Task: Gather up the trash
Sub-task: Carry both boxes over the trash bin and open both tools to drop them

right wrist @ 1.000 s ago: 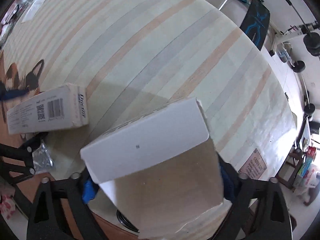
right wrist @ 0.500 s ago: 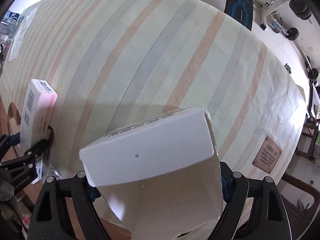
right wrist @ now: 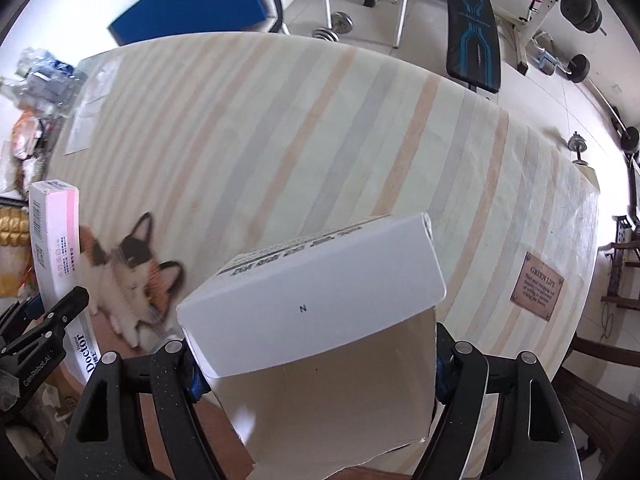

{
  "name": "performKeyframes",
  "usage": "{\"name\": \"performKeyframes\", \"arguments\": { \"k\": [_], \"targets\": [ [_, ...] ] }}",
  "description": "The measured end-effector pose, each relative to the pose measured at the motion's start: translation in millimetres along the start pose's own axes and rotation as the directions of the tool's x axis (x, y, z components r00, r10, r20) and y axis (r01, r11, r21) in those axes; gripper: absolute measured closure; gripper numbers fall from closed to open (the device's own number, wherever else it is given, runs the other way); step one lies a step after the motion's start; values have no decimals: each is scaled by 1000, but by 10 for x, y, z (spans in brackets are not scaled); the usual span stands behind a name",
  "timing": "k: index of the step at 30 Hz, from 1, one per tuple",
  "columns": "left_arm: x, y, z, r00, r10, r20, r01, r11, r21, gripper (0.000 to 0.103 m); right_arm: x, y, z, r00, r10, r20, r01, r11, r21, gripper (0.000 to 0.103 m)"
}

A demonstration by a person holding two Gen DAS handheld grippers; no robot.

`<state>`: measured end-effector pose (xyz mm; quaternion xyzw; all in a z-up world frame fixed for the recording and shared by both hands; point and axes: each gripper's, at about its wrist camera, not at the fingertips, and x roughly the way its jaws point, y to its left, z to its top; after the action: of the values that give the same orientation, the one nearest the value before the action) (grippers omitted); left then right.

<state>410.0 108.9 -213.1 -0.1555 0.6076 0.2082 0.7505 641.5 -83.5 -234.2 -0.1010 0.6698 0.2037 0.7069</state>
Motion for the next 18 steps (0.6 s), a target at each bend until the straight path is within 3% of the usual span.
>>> {"name": "performKeyframes", "arguments": {
  "k": [4, 8, 14, 18],
  "targets": [
    [-375, 354, -231, 998, -26, 62, 31, 996, -84, 54, -213, 251, -356, 998, 45, 34, -44, 998, -36, 22],
    [-601, 847, -677, 994, -48, 100, 63, 986, -155, 54, -463, 775, -1069, 994, 91, 55, -86, 993, -86, 22],
    [-944, 1648, -1901, 988, -91, 124, 124, 949, -290, 54, -523, 1390, -2299, 987, 156, 32, -150, 980, -131, 22],
    [-954, 2183, -2931, 988, -131, 85, 154, 908, -389, 54, -335, 1846, -3272, 982, 185, -43, -189, 969, -156, 22]
  ]
}}
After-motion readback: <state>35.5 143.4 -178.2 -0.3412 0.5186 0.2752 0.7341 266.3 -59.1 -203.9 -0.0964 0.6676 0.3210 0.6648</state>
